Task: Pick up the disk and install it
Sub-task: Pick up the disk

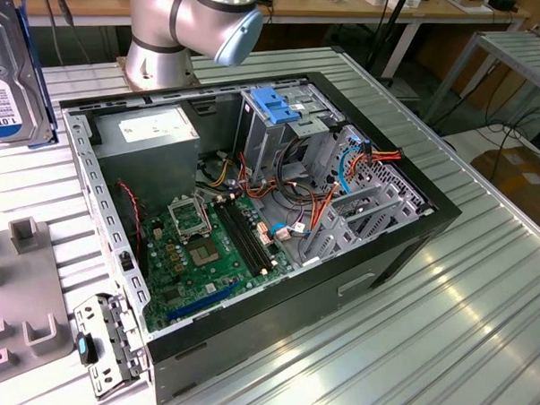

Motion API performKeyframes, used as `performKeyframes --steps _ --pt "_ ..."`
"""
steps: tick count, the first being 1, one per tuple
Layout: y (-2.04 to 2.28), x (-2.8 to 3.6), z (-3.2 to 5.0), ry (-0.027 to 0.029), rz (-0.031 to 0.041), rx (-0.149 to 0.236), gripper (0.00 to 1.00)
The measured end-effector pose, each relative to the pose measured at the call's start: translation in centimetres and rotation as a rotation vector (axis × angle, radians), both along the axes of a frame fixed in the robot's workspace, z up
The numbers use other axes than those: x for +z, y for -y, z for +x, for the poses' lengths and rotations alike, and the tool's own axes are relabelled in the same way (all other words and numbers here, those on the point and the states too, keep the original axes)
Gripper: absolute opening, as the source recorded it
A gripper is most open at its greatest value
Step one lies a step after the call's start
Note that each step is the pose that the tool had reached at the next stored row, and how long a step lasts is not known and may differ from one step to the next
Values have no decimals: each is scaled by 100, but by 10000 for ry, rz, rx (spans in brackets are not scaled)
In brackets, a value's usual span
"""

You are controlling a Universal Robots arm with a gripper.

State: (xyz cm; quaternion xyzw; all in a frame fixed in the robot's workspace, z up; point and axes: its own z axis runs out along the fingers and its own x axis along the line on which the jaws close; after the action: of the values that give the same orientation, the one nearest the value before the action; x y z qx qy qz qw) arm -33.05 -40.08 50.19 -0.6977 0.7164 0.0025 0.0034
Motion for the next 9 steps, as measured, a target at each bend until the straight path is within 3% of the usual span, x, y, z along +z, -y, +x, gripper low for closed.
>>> performKeyframes --steps 9 --pt "33 0 112 0 0 0 37"
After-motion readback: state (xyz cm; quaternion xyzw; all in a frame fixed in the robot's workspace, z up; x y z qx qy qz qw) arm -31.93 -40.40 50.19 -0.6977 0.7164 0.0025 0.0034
